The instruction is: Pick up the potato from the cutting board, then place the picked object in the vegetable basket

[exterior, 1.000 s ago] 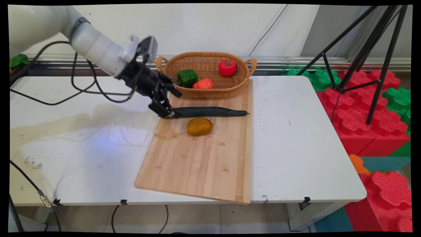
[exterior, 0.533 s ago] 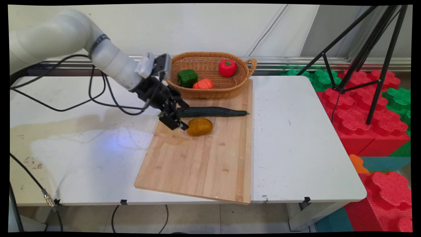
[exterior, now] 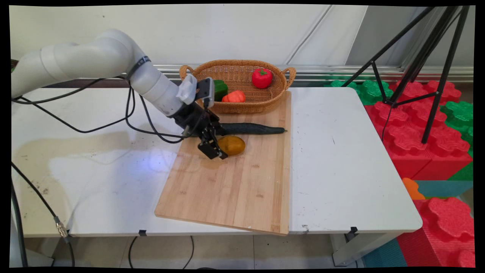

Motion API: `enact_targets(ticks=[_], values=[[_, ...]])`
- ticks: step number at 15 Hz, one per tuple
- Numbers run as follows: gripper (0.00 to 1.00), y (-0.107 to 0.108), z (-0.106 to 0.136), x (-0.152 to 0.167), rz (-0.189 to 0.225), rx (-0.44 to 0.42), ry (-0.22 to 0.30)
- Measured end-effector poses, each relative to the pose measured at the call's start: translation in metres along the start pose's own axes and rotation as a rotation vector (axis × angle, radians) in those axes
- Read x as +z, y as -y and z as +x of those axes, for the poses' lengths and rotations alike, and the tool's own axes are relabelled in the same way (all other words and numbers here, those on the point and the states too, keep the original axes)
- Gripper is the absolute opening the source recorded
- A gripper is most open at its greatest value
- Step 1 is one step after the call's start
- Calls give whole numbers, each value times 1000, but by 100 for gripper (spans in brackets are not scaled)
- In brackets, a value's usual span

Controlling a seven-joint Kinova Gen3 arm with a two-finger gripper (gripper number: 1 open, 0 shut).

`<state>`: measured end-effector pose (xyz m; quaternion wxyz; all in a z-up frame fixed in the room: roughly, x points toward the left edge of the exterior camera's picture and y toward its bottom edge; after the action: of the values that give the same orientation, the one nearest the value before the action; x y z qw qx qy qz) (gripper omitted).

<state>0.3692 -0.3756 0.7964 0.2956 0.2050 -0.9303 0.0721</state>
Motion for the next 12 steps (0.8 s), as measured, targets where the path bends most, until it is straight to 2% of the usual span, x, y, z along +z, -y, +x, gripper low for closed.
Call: enact_targets(ticks=[4, 5, 12], values=[[100, 1, 2, 15, 0, -5, 10], [0, 1, 3, 18, -1, -6, 10], [0, 2, 6, 23, 1, -11, -6]])
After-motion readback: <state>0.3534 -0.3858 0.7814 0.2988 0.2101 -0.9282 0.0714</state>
